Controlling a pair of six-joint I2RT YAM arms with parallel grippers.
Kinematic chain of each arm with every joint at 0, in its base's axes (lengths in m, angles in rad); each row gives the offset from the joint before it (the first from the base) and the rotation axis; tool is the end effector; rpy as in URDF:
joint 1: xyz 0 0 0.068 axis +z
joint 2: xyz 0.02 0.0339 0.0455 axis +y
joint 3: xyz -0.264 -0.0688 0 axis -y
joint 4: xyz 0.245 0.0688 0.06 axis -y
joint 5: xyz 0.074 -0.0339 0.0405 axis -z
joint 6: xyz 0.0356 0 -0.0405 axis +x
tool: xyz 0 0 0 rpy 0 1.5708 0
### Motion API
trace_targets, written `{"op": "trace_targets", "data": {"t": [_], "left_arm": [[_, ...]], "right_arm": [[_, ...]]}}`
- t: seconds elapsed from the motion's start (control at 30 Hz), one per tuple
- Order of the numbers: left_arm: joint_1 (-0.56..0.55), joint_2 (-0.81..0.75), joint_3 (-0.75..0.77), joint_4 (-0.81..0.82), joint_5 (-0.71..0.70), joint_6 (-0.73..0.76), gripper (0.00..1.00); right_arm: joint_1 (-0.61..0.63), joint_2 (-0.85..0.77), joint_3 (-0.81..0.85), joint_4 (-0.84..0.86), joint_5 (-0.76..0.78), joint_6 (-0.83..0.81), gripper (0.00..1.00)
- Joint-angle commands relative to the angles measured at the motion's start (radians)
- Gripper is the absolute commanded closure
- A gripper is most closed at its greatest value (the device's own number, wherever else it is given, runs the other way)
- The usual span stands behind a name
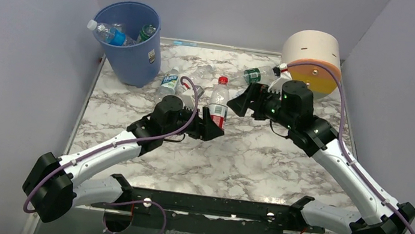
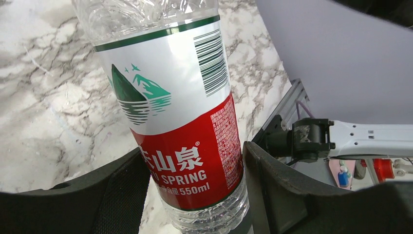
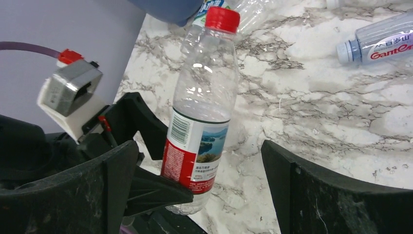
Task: Put the plastic bottles in the bin
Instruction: Pick up the plastic bottle at the center of the board.
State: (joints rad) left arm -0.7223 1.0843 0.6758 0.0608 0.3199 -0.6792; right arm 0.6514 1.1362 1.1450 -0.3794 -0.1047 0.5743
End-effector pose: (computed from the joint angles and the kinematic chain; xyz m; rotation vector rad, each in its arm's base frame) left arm 0.1776 -0.1714 0.2679 0.2820 2.0890 -1.2054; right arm 0.2008 0.1577 0.3755 -0.1525 2.0459 0.8949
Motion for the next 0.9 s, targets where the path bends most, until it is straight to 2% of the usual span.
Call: {"op": "trace_targets", "data": {"t": [0.0, 0.87], "left_arm": [[-0.004, 0.015, 0.077, 0.017, -0.028, 0.039, 0.33], [-0.005, 0.062, 0.146, 0.022, -0.024, 0.057, 0.33]], "right_arm": [[0.002, -0.020, -0.023, -0.035, 0.051, -0.012, 0.00], [0.001, 0.009, -0.079, -0.016, 0.027, -0.011, 0.00]]}}
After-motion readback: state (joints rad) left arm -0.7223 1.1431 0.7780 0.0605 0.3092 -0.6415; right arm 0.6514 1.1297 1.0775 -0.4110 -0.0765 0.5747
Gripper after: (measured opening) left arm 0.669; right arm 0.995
